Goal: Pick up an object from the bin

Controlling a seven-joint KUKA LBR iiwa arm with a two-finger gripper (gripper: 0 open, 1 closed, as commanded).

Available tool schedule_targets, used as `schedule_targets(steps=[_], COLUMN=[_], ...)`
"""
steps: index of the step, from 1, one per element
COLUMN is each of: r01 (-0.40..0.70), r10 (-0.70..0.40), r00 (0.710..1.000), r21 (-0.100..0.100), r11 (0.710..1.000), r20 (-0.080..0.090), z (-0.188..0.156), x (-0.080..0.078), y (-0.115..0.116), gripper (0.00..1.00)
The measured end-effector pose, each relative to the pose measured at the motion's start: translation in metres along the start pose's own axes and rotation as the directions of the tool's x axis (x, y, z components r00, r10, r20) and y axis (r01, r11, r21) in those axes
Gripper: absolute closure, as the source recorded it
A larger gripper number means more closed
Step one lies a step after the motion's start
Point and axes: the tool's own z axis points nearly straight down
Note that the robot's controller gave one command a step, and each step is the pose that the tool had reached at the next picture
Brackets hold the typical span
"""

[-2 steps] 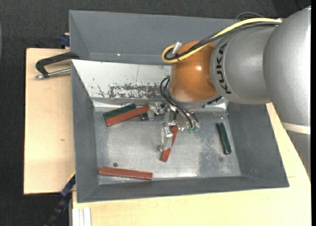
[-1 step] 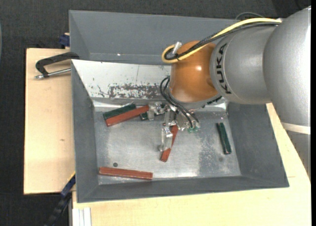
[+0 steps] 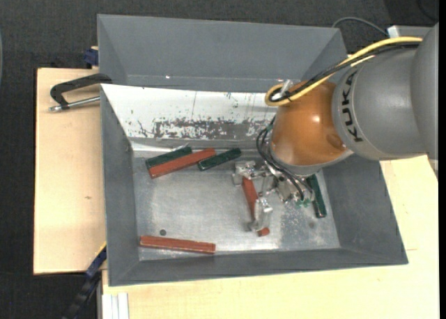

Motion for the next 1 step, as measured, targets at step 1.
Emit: schedule_targets(steps=[1], r01=[-0.117], r10=[0.117], r00=[0.993], r21=[0.002], r11=[0.993], r20=[0.0], z=[-0.0153], x=[0.0181], y=[-0.0372], gripper=[0.0])
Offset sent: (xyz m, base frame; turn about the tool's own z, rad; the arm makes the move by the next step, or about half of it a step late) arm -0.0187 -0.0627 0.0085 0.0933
